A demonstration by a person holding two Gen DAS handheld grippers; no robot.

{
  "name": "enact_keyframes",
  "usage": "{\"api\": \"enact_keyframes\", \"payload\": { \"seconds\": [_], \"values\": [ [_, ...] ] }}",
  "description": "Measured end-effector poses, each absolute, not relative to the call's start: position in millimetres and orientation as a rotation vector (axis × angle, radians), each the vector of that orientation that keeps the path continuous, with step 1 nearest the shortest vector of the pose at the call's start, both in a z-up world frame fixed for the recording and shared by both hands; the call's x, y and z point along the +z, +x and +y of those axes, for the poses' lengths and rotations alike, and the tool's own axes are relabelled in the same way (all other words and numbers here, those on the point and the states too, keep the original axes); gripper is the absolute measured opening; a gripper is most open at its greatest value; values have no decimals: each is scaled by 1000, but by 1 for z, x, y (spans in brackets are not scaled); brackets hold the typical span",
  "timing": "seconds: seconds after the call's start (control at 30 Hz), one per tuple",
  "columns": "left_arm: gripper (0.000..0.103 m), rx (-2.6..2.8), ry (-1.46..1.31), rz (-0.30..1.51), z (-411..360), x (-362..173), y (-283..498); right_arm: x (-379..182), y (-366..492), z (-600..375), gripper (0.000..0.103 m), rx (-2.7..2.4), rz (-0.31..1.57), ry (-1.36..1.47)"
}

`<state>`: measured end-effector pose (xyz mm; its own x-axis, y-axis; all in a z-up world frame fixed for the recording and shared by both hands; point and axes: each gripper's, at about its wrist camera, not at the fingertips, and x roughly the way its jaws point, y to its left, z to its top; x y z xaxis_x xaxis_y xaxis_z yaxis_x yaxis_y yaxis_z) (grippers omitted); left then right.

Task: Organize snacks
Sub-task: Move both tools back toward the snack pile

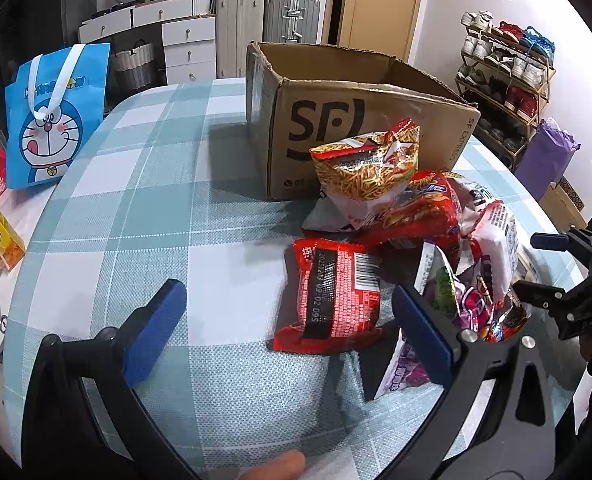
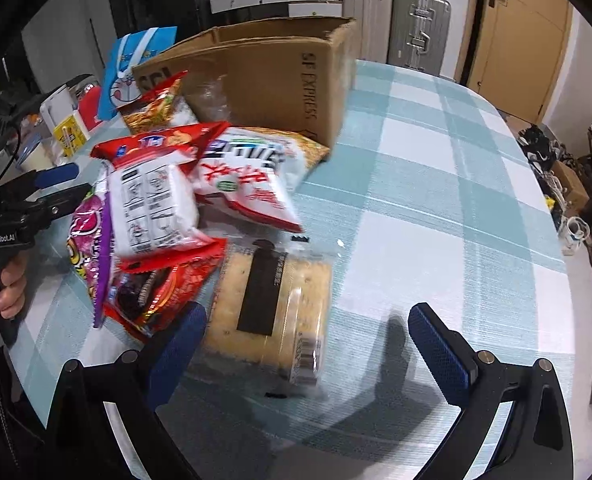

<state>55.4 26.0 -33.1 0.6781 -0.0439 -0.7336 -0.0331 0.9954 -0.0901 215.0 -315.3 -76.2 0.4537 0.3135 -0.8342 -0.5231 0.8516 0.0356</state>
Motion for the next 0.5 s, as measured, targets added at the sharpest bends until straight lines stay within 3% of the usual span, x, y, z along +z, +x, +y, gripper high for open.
{"api": "enact_keyframes", "payload": {
  "seconds": [0.5],
  "values": [
    [102, -50, -104, 852, 20, -42, 60, -82, 218, -315, 102, 502, 975, -275]
  ]
}}
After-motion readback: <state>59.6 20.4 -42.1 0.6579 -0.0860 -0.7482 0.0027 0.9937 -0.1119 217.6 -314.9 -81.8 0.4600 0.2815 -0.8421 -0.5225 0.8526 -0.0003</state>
